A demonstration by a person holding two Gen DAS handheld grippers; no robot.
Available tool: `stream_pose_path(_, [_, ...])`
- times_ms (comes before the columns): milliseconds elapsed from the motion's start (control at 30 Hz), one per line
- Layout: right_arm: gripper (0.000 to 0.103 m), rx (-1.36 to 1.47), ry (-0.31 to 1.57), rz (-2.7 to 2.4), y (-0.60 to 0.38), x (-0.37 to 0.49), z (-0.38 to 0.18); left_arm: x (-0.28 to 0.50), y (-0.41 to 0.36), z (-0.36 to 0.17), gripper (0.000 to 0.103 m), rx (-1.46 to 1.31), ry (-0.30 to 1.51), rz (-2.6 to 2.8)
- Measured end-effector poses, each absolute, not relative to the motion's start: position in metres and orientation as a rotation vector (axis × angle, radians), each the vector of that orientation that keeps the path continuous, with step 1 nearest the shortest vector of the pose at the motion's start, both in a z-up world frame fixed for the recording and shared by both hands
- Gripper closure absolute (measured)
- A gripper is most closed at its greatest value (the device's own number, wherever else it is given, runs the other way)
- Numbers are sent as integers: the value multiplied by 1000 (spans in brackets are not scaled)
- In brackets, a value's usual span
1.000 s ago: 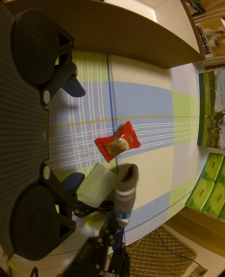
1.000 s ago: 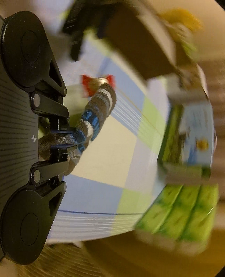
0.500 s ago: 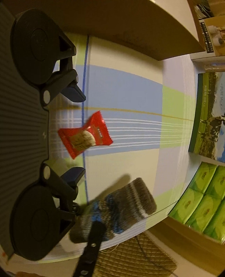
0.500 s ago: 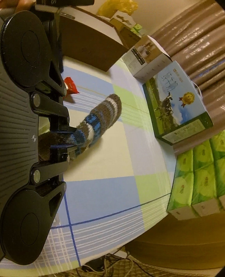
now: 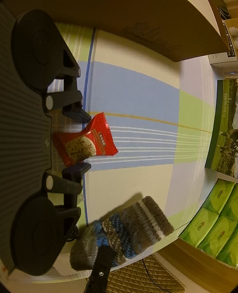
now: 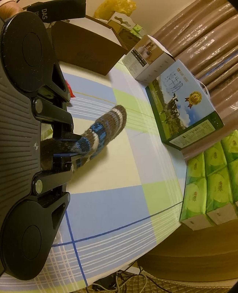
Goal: Organize objects
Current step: 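Grasp the red candy packet with the left gripper while the right lifts the sock, then carry the candy and sock into the shoebox and open both grippers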
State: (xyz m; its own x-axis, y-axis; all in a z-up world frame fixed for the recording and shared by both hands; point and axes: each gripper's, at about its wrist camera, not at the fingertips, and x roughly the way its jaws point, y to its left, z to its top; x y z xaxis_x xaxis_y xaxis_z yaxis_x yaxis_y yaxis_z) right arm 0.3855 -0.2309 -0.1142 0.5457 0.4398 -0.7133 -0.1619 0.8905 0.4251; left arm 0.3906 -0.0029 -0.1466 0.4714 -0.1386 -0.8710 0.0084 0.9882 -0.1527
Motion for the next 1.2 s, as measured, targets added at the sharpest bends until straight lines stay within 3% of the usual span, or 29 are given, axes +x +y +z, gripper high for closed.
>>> stream_pose_path(67, [94,321,930,366,-229,385,-113,390,0,-146,73,-142,1077,-103])
stream_pose_path(600, [94,293,896,393,-222,373,-94,371,11,-130,74,-123,1055,-100])
stream_pose_path(1200, [94,349,846,520,-200,328,-43,313,31,-56,74,-155,926,-138])
